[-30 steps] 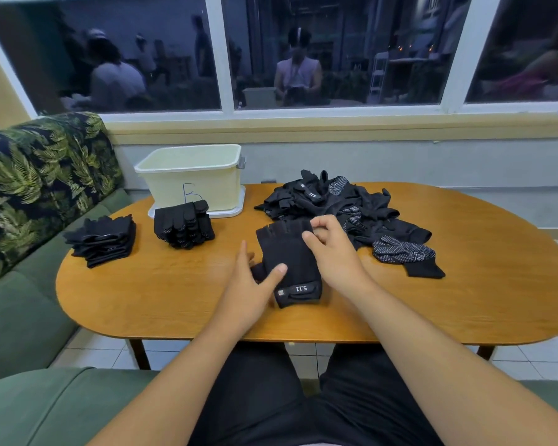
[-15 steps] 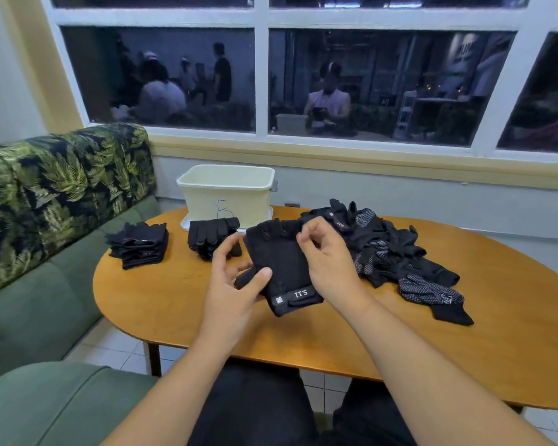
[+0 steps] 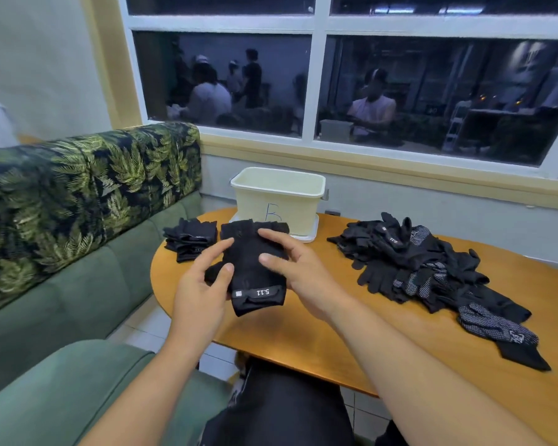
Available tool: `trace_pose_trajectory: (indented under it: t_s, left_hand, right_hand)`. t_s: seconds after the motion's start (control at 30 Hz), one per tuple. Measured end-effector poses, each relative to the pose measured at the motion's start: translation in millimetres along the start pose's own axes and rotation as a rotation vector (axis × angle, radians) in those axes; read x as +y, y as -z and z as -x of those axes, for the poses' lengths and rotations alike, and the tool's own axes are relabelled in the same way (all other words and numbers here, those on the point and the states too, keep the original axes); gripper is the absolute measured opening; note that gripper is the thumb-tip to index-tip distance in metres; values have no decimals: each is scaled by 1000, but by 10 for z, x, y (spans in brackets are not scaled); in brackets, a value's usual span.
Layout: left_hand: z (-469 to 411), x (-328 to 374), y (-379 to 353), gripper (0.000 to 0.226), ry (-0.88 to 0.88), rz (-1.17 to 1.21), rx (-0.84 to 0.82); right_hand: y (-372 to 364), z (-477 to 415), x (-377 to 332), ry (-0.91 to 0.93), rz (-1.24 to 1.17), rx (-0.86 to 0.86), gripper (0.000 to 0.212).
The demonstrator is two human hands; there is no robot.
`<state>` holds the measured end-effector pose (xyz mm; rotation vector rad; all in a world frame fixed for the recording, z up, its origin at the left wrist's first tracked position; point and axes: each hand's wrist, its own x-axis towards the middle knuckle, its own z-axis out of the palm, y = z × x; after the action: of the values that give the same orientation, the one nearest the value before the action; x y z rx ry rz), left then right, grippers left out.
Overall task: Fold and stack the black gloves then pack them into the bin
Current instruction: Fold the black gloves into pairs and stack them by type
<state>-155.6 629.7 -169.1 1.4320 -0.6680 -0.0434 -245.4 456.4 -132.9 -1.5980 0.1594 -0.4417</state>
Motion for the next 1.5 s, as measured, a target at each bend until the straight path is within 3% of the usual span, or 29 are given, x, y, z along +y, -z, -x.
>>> trace_pose_trajectory:
  t_s: [0.1,0.2,0.47,0.67,0.93,1.27,1.43,1.5]
  left_hand:
    - [-104,-78,222,43,24,-62,30]
    - [-257,-143,435,44,58,-113,46]
    - [-1167,-107,901,57,206,-60,15]
    - [-2040,-230,1085,63,331,-13,-36]
    - [-2468,-698,1076,60,457,-154,-66]
    - [-2531,-929,1160,57,412,-429,-55]
    - [-2380,-931,1081,46,284,-641,-22]
    - [-2354,-952,1107,47,206,-712,22]
  right_hand:
    - [-141,-61,148,30,142,-156,83]
    - [-291,-229,252,2,129,-205,90]
    - [-759,-1040,174,-69,64,-95,83]
    - [-1061,-1902,155,-246,-37,15,61]
    - [-1106,-2409,442,-385,153,61,55]
    - [-1238,-2514,683,-415,410,23,59]
    - [-1219,-2367,714,-326,588,38,42]
    - [-1216,-2314,685,-295,658,51,44]
